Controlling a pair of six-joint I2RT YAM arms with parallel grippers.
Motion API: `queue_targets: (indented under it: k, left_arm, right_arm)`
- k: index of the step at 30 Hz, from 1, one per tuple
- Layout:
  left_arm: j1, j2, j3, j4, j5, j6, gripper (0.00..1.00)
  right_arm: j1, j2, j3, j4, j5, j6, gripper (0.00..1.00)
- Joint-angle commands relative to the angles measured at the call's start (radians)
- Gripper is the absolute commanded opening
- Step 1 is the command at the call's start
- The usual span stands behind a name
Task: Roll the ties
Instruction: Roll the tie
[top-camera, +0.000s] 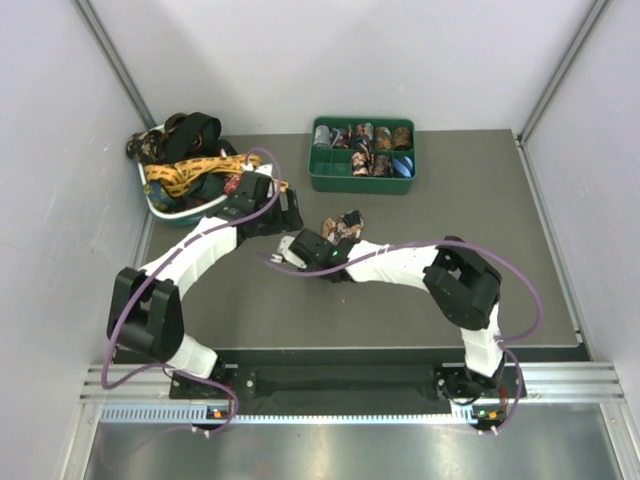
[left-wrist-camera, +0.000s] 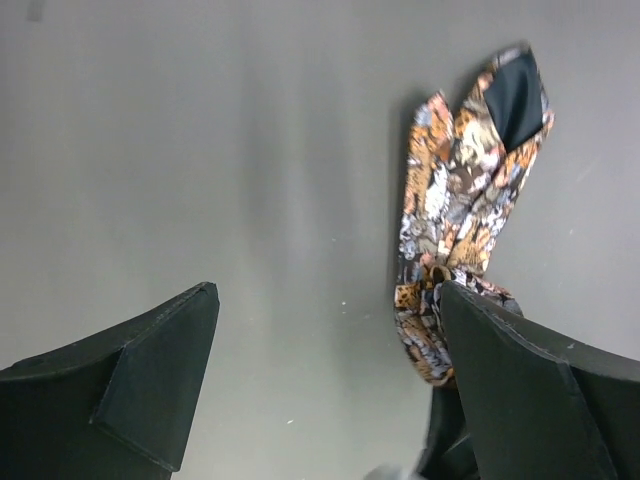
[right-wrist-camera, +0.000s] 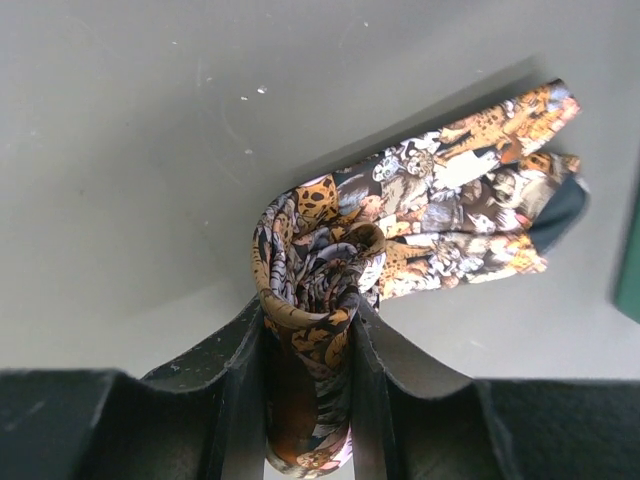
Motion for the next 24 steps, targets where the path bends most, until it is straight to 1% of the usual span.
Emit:
queue_targets:
  k: [1, 3, 4, 6, 7, 9, 13, 18, 20, 24]
  left_arm:
    - [0.050, -0.089, -0.041, 0.099, -0.018, -0.065, 0.97]
    - [0.067, -0.092, -0.073, 0.111, -0.009, -0.079, 0.98]
    - [0.073, -0.088, -0.084, 0.117, -0.003, -0.080, 0.98]
    - [0.076, -0.075, -0.110, 0.126, 0.020, -0.082, 0.98]
    - [0.076, -0.057, -0.119, 0.135, 0.027, -0.083, 0.97]
    - [0.076, -0.031, -0.136, 0.131, 0.034, -0.088, 0.97]
    - [0.076, -0.011, -0.192, 0.184, 0.057, -0.105, 0.96]
    - [0.076, 0.049, -0.225, 0.227, 0.100, -0.110, 0.95]
    - [0.074, 0.067, -0.242, 0.253, 0.115, -0.116, 0.93]
    - [0.061, 0.125, -0.256, 0.290, 0.140, -0.125, 0.90]
  right_arm:
    - [-0.040, -0.048, 0.014, -0.060, -0.304, 0.031, 0.06]
    - [-0.069, -0.047, 0.028, -0.090, -0.361, 0.030, 0.05]
    - [-0.082, -0.047, 0.049, -0.101, -0.428, 0.033, 0.05]
    - [-0.118, -0.036, 0.069, -0.127, -0.497, 0.033, 0.06]
    - [-0.131, -0.030, 0.086, -0.144, -0.557, 0.034, 0.06]
    - [-0.164, -0.014, 0.098, -0.151, -0.603, 0.039, 0.06]
    - [-0.227, 0.030, 0.158, -0.195, -0.734, 0.050, 0.06]
    - [-0.273, 0.090, 0.218, -0.241, -0.800, 0.065, 0.07]
    - [-0.289, 0.110, 0.230, -0.243, -0.800, 0.079, 0.07]
    - [-0.322, 0.139, 0.262, -0.250, -0.866, 0.106, 0.07]
